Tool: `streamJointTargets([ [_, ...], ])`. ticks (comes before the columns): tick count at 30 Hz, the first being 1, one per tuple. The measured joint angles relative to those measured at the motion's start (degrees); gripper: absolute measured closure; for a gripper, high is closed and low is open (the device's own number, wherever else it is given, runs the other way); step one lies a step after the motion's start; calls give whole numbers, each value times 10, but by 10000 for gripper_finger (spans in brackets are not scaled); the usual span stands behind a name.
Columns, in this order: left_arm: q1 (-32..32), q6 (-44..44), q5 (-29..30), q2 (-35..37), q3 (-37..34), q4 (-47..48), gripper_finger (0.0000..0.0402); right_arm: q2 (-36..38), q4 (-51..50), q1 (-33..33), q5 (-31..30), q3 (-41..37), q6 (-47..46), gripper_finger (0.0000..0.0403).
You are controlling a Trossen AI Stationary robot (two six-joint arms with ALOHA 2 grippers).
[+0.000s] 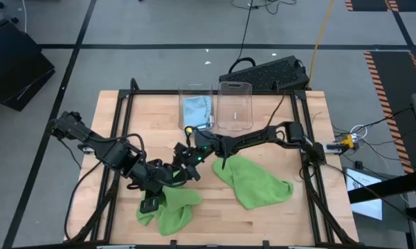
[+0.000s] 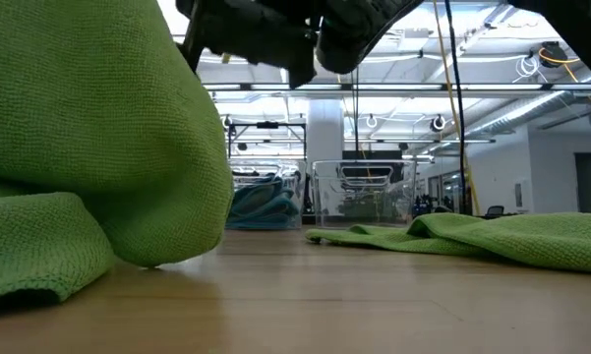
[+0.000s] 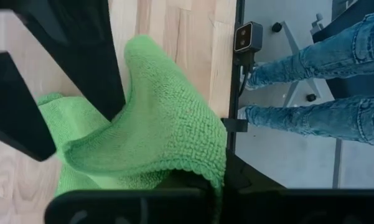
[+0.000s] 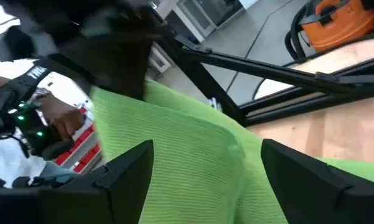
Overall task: Fold microfiber towels
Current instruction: Fold the top left green microfiber towel
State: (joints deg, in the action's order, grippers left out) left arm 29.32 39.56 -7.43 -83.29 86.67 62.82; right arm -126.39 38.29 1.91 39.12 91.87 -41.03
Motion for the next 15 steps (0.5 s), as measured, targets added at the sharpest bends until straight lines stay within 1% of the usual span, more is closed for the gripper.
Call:
streamJointTargets([
  [2, 0, -1, 0, 0, 0, 1, 397, -7, -1, 2, -2, 3, 2, 119],
  [9, 0, -6, 3, 0, 0, 2, 397, -11, -7, 6, -48, 3, 25, 139],
  [12, 0, -11, 9, 0, 0, 2, 397, -11, -8, 6, -61, 3, 27, 157],
  [15, 0, -15, 16, 0, 0, 2, 399, -11, -8, 7, -61, 3, 29, 184],
])
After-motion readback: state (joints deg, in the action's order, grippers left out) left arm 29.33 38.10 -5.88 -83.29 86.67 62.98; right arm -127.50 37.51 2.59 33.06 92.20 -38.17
